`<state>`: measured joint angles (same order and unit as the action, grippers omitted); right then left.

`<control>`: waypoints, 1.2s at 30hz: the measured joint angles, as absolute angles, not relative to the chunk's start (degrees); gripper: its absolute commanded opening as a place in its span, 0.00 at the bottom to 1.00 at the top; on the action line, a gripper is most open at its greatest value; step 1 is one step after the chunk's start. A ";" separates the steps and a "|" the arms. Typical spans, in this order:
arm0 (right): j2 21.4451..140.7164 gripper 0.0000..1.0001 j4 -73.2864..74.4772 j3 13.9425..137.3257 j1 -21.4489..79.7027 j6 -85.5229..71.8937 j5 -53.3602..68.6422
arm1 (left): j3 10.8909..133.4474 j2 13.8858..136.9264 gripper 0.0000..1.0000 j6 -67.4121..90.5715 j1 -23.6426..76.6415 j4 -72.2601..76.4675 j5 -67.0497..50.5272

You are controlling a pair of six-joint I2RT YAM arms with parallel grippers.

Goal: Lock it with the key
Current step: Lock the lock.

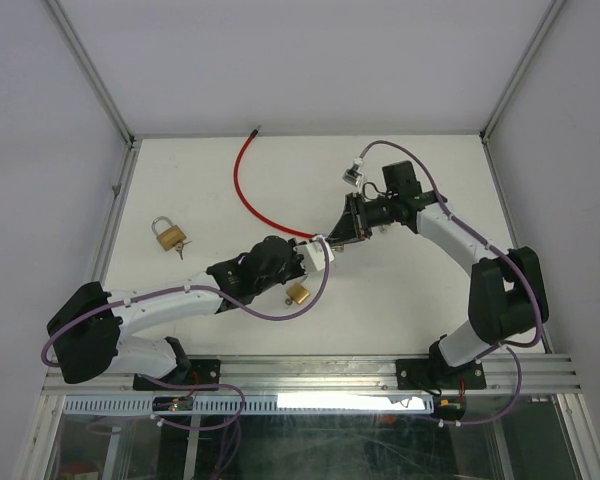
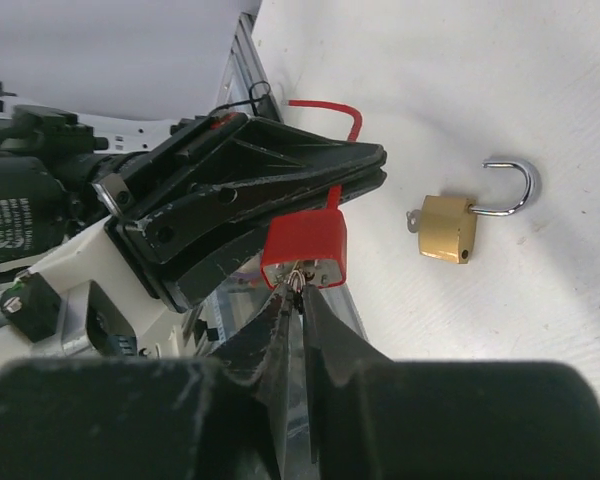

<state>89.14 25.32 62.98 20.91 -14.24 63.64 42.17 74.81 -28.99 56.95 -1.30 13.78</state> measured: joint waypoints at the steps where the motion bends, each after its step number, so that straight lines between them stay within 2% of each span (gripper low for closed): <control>1: 89.10 0.16 24.49 62.87 20.32 -15.59 64.71 | 42.17 74.81 0.00 -29.26 56.99 -0.73 13.91; 6: 87.79 0.34 21.19 60.97 18.24 -18.57 67.02 | 42.17 74.76 0.00 -29.50 57.04 0.67 14.11; 13: 82.87 0.43 21.45 60.12 15.09 -11.60 68.77 | 40.36 71.90 0.00 -29.17 57.04 0.97 11.49; 15: 80.47 0.51 23.79 60.27 14.00 -4.82 69.01 | 39.57 70.26 0.00 -28.93 57.04 0.95 9.65; 18: 76.34 0.74 28.08 60.38 13.45 9.80 69.54 | 39.31 68.58 0.00 -28.16 57.04 0.95 6.24; 20: 72.12 0.84 31.55 60.23 13.47 24.71 70.13 | 39.31 68.18 0.00 -27.62 57.01 0.91 3.92; 23: 64.38 0.82 34.57 58.35 13.47 46.15 71.96 | 39.33 68.14 0.00 -26.50 57.01 0.30 -0.36; 27: 62.06 0.63 43.48 59.75 14.92 70.59 74.41 | 39.33 68.16 0.00 -25.28 56.99 -1.08 -5.41; 28: 62.72 0.62 45.89 60.42 16.14 76.01 74.17 | 39.38 68.20 0.00 -24.86 56.93 -1.43 -6.63; 31: 64.60 0.56 48.84 59.61 21.21 85.69 70.61 | 39.48 68.27 0.00 -24.08 56.88 -2.22 -9.65; 36: 64.20 0.48 48.84 55.31 27.14 91.26 64.99 | 40.10 68.36 0.00 -22.92 56.27 -2.24 -13.72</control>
